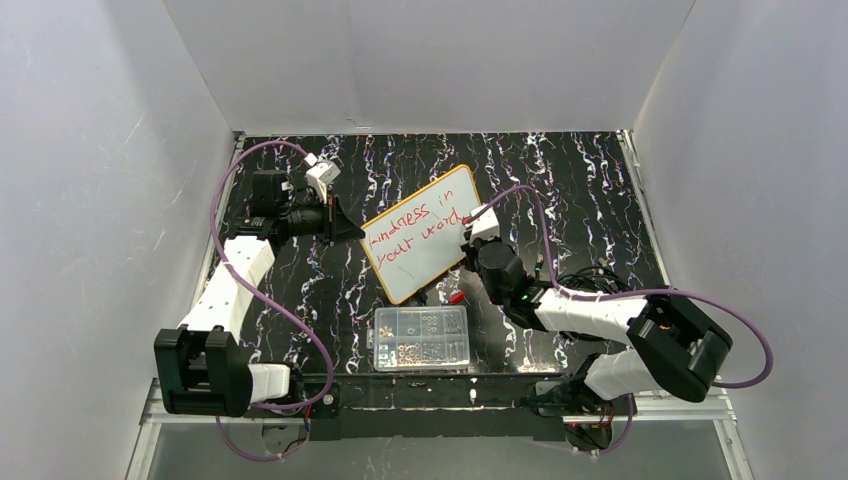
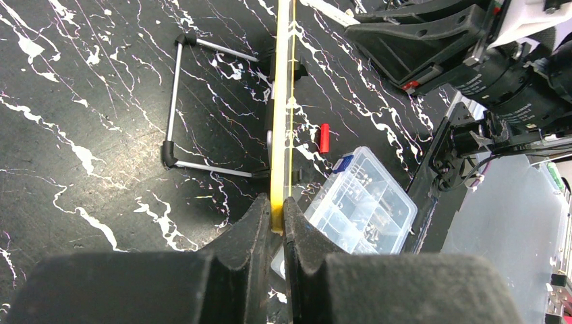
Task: Write a sentence on the whiteboard
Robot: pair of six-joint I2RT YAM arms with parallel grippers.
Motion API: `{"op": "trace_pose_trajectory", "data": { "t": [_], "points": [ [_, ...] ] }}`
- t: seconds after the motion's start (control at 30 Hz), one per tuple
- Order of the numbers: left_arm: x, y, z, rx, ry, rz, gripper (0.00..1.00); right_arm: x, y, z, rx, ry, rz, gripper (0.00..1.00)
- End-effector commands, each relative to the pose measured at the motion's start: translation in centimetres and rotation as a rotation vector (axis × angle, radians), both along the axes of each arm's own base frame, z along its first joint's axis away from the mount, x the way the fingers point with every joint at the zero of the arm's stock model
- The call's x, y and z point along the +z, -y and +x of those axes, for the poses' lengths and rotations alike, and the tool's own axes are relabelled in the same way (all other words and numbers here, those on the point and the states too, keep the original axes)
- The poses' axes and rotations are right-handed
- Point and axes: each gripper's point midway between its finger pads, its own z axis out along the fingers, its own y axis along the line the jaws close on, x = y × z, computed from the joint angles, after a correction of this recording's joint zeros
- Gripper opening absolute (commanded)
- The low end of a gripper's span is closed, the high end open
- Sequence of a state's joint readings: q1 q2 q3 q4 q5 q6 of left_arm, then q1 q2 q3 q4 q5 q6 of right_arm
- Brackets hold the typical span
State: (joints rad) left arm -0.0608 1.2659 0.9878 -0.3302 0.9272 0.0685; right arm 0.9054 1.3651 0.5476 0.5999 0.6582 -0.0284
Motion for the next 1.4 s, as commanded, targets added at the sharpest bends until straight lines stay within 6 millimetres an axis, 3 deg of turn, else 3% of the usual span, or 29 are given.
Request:
{"op": "trace_pose_trajectory", "data": {
  "t": [0.0, 0.67, 0.97, 1.37],
  "points": [
    [1.4, 0.4, -0.9, -0.036, 0.052, -0.022, 0.00, 4.0, -0.1, 0.6, -0.019, 0.092, 0.089, 0.01],
    [1.3, 0.4, -0.9, -0.038, 0.050, -0.024, 0.00, 5.1, -1.5, 2.7, 0.013, 0.135, 0.079, 0.01],
    [1.3, 0.4, -0.9, -0.038, 0.049, -0.024, 0.00, 4.0, -2.2, 1.8, 0.079, 0.101, 0.058, 0.01],
    [1.3, 0.4, -0.9, -0.037, 0.048, -0.025, 0.00, 1.8, -1.0, 0.3, 0.056, 0.046, 0.033, 0.01]
  ]
}}
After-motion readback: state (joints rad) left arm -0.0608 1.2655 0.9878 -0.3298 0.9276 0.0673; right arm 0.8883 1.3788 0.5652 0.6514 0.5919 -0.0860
